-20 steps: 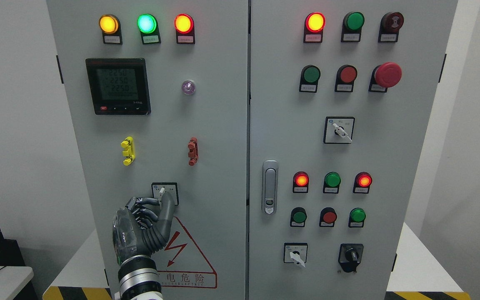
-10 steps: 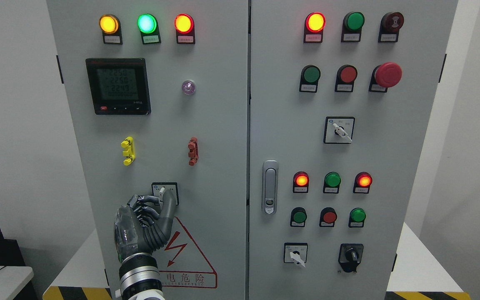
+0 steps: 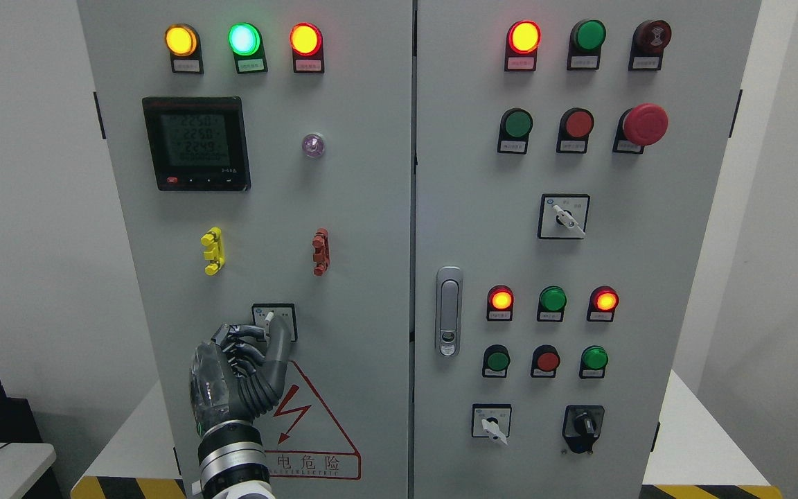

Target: Turn on light switch 1

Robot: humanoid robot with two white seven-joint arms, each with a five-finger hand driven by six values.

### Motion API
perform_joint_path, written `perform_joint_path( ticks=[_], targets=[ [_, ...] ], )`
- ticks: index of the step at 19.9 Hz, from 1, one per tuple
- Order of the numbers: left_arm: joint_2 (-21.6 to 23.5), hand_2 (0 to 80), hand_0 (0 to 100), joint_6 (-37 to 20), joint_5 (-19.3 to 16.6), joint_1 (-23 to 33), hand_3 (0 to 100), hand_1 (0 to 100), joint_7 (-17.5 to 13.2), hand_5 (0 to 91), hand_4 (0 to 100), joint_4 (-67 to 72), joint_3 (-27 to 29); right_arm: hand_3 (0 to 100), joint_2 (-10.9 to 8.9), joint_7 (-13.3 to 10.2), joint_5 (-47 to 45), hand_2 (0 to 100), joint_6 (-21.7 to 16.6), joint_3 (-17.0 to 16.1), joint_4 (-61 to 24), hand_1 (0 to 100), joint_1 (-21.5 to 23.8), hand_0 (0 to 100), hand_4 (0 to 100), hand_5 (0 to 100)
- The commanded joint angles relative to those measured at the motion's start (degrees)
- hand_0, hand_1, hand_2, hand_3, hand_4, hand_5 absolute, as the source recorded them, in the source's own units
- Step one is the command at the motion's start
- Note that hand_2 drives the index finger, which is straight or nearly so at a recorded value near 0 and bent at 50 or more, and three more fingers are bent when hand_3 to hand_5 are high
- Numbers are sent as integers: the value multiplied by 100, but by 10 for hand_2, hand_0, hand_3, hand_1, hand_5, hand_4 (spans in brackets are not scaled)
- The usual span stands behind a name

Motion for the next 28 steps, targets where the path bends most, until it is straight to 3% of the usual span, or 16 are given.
perform_joint_path(
  ticks=[1,16,28],
  targets=[
    [3,561,313,19,-8,5,904,463,27,886,941,-2,-3,0,-3,-4,26,0,-2,132,0,389,-2,120,0,0],
    [3,579,333,125,-8,-4,917,487,18,886,945,-11,-29,0,-3,-4,26,0,-2,132,0,389,-2,120,0,0],
    [3,591,525,125,-8,-4,938,392,1,887,951,-20,-29,0,-3,-4,26,0,-2,132,0,389,-2,120,0,0]
  ],
)
